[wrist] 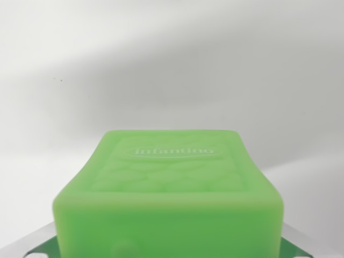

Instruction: Stack cube

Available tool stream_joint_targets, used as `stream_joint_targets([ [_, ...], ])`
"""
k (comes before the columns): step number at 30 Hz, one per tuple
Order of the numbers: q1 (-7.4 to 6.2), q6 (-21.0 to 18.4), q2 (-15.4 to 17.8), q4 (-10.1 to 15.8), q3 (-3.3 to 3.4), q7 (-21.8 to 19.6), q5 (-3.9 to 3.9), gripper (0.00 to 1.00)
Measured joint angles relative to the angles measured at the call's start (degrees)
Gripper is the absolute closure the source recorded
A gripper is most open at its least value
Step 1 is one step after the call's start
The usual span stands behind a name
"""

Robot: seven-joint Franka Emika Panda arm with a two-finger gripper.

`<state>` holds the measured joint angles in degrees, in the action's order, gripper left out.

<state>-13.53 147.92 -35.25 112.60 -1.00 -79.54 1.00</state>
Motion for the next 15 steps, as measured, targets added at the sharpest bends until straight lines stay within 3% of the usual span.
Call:
stream_joint_targets([
  [15,0.00,-3.9,4.8,0.9,-0.03,0.0,-0.01,1.00],
])
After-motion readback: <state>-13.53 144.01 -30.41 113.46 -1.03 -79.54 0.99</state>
